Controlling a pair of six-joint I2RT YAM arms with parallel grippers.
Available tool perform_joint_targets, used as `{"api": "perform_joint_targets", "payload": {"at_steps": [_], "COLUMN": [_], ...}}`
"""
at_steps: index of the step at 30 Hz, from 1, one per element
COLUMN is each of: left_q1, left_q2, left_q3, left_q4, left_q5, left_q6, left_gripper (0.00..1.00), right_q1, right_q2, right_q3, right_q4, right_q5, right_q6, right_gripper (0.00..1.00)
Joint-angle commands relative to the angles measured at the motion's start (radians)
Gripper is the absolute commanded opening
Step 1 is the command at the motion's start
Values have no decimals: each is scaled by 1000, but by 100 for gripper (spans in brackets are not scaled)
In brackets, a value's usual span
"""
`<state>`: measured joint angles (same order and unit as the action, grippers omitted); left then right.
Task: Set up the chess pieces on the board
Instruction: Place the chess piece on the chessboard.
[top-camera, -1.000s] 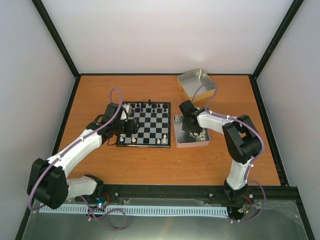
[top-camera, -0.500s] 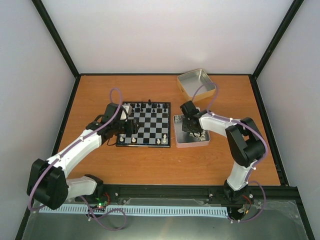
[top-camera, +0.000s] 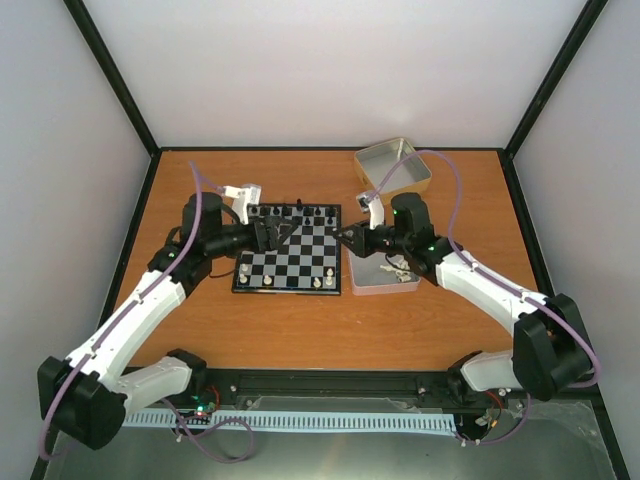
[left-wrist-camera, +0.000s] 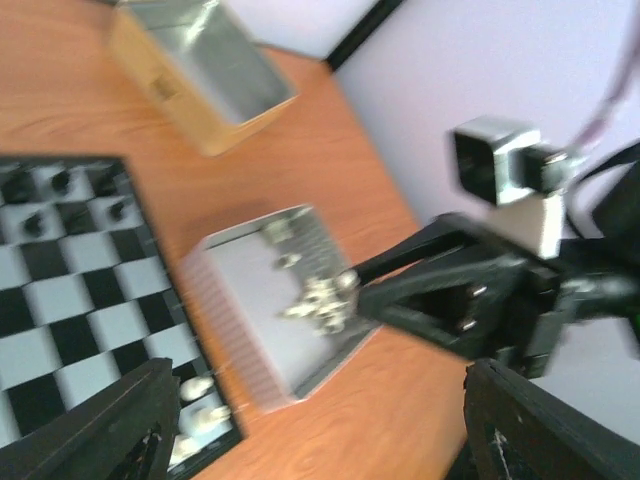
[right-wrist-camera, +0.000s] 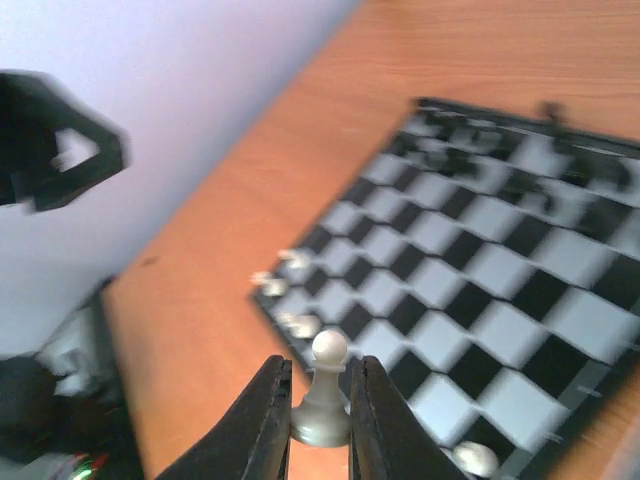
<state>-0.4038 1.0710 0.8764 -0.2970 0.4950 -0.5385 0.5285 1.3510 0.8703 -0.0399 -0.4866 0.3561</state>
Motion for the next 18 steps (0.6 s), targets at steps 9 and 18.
{"api": "perform_joint_targets", "payload": {"at_steps": [9, 18], "left_q1": [6, 6], "left_q2": [-26, 4], "left_q3": [-66, -48], "left_q4": [397, 322], "left_q5": [438, 522], "left_q6": [-274, -335], "left_gripper": [78, 60], "right_q1": [50, 65], "right_q2": [-30, -11], "right_q3": [6, 67], "right_q4": [322, 244], "right_q5": [-578, -601], "right_q6": [76, -8], "right_gripper": [14, 15]}}
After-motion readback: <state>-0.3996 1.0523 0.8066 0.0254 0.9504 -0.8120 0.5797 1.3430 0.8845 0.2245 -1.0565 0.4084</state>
